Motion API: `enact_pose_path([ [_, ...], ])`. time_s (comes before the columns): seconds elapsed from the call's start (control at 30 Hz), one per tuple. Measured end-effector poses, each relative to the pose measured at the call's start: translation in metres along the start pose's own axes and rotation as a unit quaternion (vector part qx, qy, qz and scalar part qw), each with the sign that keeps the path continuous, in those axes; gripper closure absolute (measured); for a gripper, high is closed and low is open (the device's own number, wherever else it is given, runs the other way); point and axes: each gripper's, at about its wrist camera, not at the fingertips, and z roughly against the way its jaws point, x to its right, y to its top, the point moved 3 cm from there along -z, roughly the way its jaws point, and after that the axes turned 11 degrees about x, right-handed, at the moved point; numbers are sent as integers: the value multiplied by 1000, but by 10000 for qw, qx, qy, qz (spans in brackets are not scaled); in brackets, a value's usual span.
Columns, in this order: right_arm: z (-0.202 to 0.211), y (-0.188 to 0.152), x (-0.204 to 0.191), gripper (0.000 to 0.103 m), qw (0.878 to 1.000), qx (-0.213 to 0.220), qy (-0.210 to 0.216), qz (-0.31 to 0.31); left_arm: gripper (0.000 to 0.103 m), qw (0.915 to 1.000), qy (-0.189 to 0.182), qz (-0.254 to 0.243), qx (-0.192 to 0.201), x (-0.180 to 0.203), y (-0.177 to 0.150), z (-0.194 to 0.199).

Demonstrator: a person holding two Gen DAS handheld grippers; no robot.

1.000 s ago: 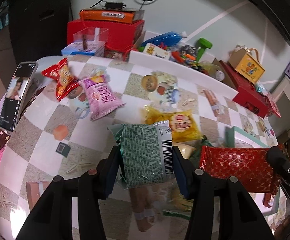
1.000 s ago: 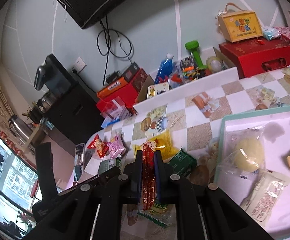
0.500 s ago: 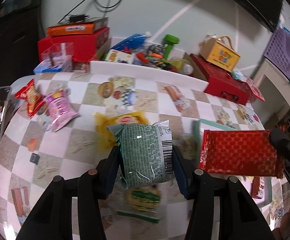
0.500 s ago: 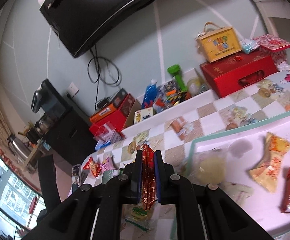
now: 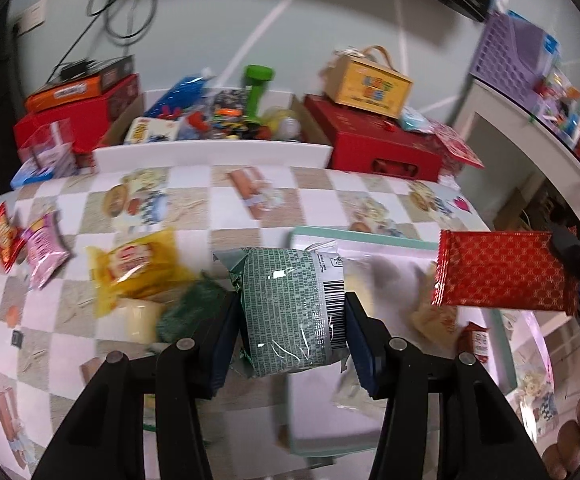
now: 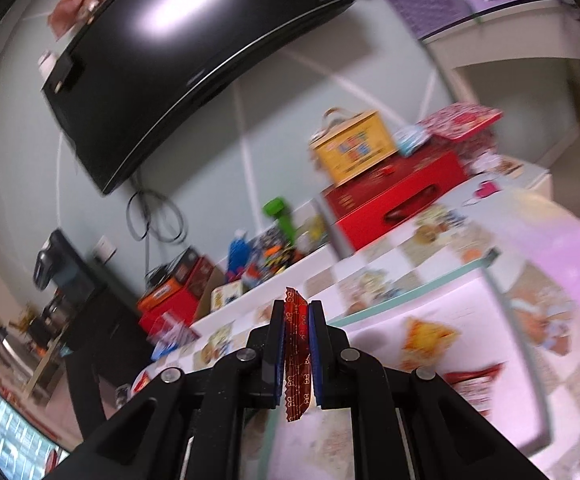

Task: Organize snacks
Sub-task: 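Release green packet into tray with left gripper while right gripper releases red packet there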

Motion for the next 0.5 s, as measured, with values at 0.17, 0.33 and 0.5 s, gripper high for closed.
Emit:
enact_pose_path([
  [0.17, 13, 15, 33, 91, 9989, 198, -413, -114, 51, 9994, -259, -226, -73, 34, -3, -7],
  [0.33, 14, 18, 62, 91, 9956, 294, -862, -242, 51, 9977, -476, -454, -165, 66, -10, -20],
  [0.5, 8, 10, 83, 91, 9912, 285, -1245, -337, 51, 9964, -480, -648, -254, 81, -18, -34],
])
